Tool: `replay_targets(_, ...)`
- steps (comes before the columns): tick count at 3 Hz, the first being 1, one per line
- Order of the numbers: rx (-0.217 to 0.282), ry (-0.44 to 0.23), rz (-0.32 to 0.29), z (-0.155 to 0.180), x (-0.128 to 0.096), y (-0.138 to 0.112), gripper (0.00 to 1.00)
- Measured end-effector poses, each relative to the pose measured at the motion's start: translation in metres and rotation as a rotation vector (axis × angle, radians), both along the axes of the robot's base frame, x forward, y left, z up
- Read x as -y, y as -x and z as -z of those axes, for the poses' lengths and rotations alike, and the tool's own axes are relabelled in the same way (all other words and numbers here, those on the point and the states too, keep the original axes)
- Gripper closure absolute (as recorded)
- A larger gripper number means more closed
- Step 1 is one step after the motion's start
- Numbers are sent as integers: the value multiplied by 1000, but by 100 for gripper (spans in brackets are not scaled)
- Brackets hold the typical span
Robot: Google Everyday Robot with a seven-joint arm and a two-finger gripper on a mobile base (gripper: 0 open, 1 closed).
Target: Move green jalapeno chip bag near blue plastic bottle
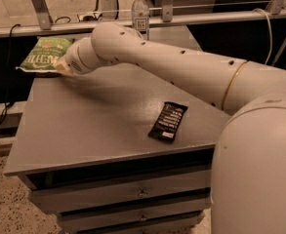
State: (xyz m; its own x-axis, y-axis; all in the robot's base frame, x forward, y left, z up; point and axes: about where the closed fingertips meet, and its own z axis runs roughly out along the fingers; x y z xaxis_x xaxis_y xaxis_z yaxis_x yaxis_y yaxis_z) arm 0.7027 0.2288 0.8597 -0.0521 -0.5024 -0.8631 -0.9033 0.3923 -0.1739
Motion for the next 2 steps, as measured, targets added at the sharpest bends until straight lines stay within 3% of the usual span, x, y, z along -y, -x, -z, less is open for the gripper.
replay_targets(2,22,-87,71,-5,-12,-10,13)
